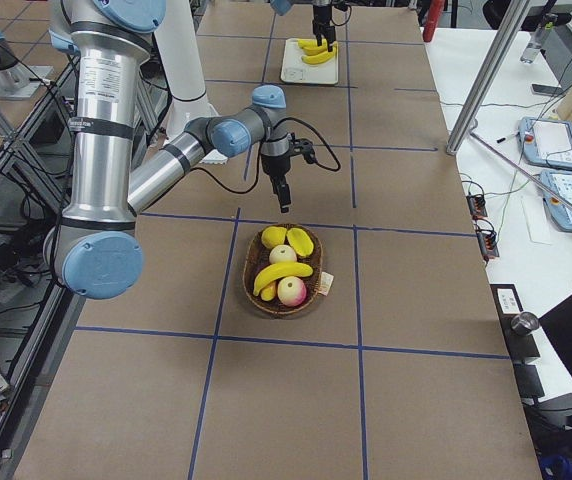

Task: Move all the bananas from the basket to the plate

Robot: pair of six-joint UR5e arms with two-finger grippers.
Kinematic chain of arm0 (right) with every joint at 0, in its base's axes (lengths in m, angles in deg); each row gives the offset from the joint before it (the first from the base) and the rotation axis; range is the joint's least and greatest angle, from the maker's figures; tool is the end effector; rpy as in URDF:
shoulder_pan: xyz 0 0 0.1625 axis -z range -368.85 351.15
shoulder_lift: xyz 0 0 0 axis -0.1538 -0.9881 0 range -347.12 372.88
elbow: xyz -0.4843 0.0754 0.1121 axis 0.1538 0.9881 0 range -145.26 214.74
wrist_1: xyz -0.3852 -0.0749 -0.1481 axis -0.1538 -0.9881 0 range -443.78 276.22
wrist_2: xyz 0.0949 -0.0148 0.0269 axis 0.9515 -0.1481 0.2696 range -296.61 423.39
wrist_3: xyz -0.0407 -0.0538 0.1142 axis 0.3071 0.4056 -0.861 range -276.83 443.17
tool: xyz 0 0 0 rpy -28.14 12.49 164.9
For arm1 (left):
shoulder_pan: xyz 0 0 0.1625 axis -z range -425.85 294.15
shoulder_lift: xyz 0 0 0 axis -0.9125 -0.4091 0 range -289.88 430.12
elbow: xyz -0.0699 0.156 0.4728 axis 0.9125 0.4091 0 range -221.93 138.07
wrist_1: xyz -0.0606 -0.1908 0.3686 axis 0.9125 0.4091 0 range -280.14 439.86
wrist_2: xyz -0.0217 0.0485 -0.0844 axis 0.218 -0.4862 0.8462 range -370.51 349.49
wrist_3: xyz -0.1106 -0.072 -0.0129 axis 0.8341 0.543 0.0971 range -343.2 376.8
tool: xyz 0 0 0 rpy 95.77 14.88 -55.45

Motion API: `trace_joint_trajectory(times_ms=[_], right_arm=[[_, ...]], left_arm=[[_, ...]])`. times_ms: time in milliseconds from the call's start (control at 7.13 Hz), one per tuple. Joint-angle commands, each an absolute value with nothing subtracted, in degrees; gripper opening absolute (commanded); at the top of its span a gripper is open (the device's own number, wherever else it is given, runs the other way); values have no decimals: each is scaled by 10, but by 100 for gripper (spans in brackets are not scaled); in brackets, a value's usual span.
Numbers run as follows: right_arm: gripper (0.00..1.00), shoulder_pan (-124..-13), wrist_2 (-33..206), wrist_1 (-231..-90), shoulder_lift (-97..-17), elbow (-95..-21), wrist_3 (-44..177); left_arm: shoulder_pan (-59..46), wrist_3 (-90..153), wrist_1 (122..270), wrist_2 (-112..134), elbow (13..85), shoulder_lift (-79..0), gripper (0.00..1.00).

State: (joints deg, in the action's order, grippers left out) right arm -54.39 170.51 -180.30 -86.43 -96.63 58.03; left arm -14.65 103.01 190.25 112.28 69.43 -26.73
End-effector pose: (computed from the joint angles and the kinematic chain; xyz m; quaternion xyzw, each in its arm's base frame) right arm -0.2131 -0.3517 0.5189 0.0966 -0.2440 -0.1943 0.9452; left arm 0.3030 -0.4750 0.4725 -0.0458 0.4690 -0.2451 0.8473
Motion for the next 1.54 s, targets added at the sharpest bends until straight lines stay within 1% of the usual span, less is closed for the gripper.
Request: trace_joint_trajectory(times_ms=[0, 140, 281, 421, 701, 842, 982, 1122, 1262, 1403], right_arm=[[100, -564, 1707, -1793, -878, -924, 683], [100, -564, 1708, -1723, -905, -895, 688], [100, -564, 1715, -1611, -935, -850, 688], [100, -565, 1738, -1553, -953, -818, 689], [96, -565, 1735, -1549, -971, -812, 693], [87, -565, 1733, -1549, -974, -810, 694], [73, -563, 1731, -1550, -973, -802, 695], [63, -562, 1715, -1551, -972, -794, 695], [56, -562, 1714, -1551, -972, -793, 696], [43, -562, 1715, -1551, -972, -793, 697]], left_arm=[[-151, 1030, 1902, 1124, 698, -272, 100], [-152, 1030, 1902, 1124, 698, -272, 100], [-152, 1030, 1902, 1124, 698, -272, 100], [-152, 1030, 1902, 1124, 699, -272, 100], [-152, 1030, 1902, 1124, 700, -271, 100], [-152, 1030, 1902, 1123, 700, -271, 100], [-153, 1030, 1902, 1123, 700, -271, 100], [-152, 1030, 1902, 1123, 700, -271, 100], [-153, 1030, 1902, 1123, 700, -271, 100], [-152, 1030, 1902, 1123, 702, -271, 100]])
